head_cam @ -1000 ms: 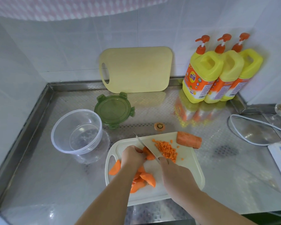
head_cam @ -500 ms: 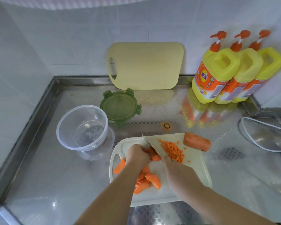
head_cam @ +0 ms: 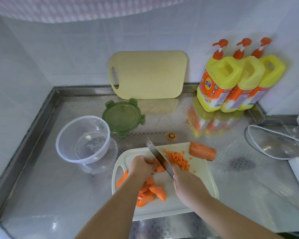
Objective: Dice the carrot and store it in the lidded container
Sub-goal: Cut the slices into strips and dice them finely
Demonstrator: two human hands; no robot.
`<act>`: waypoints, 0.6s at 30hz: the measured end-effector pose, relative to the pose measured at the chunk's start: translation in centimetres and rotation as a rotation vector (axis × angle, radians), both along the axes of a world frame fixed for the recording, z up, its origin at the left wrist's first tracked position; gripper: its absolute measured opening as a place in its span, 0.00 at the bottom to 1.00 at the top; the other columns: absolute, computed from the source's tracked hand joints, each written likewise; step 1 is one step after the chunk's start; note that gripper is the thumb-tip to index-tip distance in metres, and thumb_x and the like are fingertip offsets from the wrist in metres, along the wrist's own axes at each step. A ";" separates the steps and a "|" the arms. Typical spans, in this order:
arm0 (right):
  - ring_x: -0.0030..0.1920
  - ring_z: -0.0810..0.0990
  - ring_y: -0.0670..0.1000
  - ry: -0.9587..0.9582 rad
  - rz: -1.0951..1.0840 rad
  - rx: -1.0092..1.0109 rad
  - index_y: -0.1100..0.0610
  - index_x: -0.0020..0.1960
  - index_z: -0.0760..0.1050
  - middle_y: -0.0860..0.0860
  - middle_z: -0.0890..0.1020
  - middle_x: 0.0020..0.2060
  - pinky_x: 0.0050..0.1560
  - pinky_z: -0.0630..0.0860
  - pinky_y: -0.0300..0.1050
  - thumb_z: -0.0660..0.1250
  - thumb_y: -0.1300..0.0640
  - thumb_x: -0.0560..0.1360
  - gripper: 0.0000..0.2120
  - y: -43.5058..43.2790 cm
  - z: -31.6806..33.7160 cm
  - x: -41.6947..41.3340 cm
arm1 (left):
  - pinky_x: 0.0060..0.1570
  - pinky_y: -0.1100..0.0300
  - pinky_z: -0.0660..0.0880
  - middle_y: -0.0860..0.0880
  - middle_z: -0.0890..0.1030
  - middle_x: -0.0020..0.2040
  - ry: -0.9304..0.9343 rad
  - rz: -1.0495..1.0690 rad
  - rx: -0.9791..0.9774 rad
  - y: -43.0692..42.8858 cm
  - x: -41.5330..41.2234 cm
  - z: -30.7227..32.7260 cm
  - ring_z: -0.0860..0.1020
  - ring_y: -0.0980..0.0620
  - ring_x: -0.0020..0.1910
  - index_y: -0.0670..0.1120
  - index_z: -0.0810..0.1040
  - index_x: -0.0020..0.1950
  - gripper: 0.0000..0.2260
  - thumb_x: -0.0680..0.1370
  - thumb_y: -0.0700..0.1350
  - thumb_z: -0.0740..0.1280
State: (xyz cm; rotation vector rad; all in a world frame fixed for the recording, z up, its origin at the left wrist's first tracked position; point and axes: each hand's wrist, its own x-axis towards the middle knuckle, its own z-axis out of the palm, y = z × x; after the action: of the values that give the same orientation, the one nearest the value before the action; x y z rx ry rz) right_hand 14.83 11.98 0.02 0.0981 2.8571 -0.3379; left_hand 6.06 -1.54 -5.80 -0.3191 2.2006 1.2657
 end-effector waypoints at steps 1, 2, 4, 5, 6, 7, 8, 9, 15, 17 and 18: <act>0.33 0.66 0.45 0.068 -0.011 -0.001 0.55 0.60 0.70 0.42 0.64 0.32 0.25 0.55 0.34 0.64 0.56 0.77 0.12 0.0 0.2 0.1 | 0.46 0.51 0.79 0.48 0.80 0.29 -0.005 -0.003 0.004 0.0 0.0 0.1 0.78 0.48 0.33 0.44 0.79 0.34 0.06 0.71 0.37 0.70; 0.35 0.67 0.46 0.059 -0.019 -0.021 0.54 0.61 0.70 0.43 0.68 0.35 0.28 0.59 0.36 0.61 0.56 0.79 0.11 0.0 0.3 0.1 | 0.45 0.51 0.79 0.48 0.80 0.29 -0.010 -0.004 0.005 0.1 0.0 0.2 0.77 0.48 0.33 0.44 0.80 0.35 0.06 0.72 0.37 0.69; 0.40 0.71 0.49 -0.004 -0.013 -0.070 0.53 0.64 0.65 0.45 0.71 0.41 0.36 0.63 0.39 0.51 0.57 0.82 0.12 0.1 0.4 0.4 | 0.46 0.51 0.79 0.47 0.80 0.30 -0.015 0.000 0.005 0.2 -0.1 0.4 0.77 0.48 0.34 0.44 0.78 0.36 0.07 0.73 0.37 0.69; 0.43 0.74 0.51 -0.012 -0.006 -0.067 0.53 0.65 0.63 0.46 0.72 0.44 0.37 0.64 0.40 0.50 0.58 0.82 0.13 0.1 0.3 0.4 | 0.46 0.52 0.79 0.47 0.80 0.30 -0.019 0.003 0.005 0.2 -0.1 0.5 0.78 0.48 0.34 0.44 0.77 0.35 0.08 0.74 0.37 0.69; 0.46 0.77 0.52 -0.001 0.002 -0.039 0.53 0.67 0.61 0.47 0.74 0.48 0.39 0.64 0.42 0.50 0.58 0.82 0.14 0.1 0.5 0.5 | 0.46 0.53 0.79 0.48 0.80 0.30 -0.026 0.003 0.003 0.2 -0.1 0.6 0.78 0.48 0.35 0.44 0.76 0.35 0.08 0.74 0.36 0.68; 0.48 0.78 0.52 -0.003 0.019 0.005 0.53 0.68 0.60 0.49 0.76 0.51 0.39 0.64 0.43 0.51 0.59 0.82 0.16 -0.1 0.6 0.6 | 0.46 0.54 0.79 0.49 0.80 0.28 -0.030 0.001 0.000 0.3 -0.1 0.8 0.77 0.48 0.35 0.44 0.76 0.34 0.09 0.74 0.36 0.68; 0.50 0.79 0.52 -0.003 0.030 0.027 0.53 0.70 0.59 0.50 0.76 0.53 0.39 0.64 0.43 0.51 0.59 0.82 0.17 -0.1 0.8 0.7 | 0.44 0.56 0.78 0.50 0.79 0.27 -0.031 0.002 0.002 0.3 -0.1 1.0 0.77 0.48 0.34 0.45 0.77 0.33 0.10 0.74 0.36 0.67; 0.51 0.79 0.52 -0.023 0.031 0.027 0.54 0.70 0.58 0.50 0.76 0.54 0.39 0.64 0.43 0.52 0.60 0.82 0.17 -0.3 1.0 0.8 | 0.41 0.58 0.78 0.52 0.78 0.24 -0.030 0.004 0.006 0.3 -0.1 1.1 0.77 0.49 0.33 0.45 0.77 0.31 0.11 0.74 0.36 0.67; 0.53 0.78 0.53 -0.074 0.032 0.009 0.54 0.75 0.53 0.52 0.75 0.58 0.36 0.63 0.40 0.50 0.62 0.81 0.22 -0.7 1.7 1.0 | 0.34 0.63 0.73 0.50 0.78 0.23 -0.026 0.029 0.025 0.5 0.3 1.5 0.74 0.51 0.30 0.47 0.79 0.23 0.17 0.72 0.35 0.66; 0.49 0.78 0.53 -0.074 0.041 0.016 0.55 0.74 0.54 0.52 0.75 0.57 0.28 0.58 0.37 0.51 0.63 0.81 0.22 -0.7 1.6 1.1 | 0.35 0.62 0.72 0.49 0.77 0.23 -0.024 0.023 0.014 0.4 0.3 1.4 0.73 0.50 0.30 0.48 0.78 0.20 0.19 0.71 0.35 0.66; 0.48 0.78 0.53 -0.075 0.046 0.021 0.55 0.73 0.55 0.51 0.75 0.57 0.28 0.56 0.36 0.51 0.63 0.81 0.22 -0.7 1.5 1.1 | 0.36 0.62 0.72 0.49 0.77 0.23 -0.024 0.021 0.016 0.4 0.3 1.3 0.73 0.50 0.30 0.49 0.78 0.19 0.19 0.70 0.35 0.66</act>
State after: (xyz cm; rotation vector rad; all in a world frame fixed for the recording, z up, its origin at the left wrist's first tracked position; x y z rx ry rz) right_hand 15.93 11.23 1.55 0.0479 2.7842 -0.2894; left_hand 6.36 -1.12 -4.47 -0.3507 2.1714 1.2835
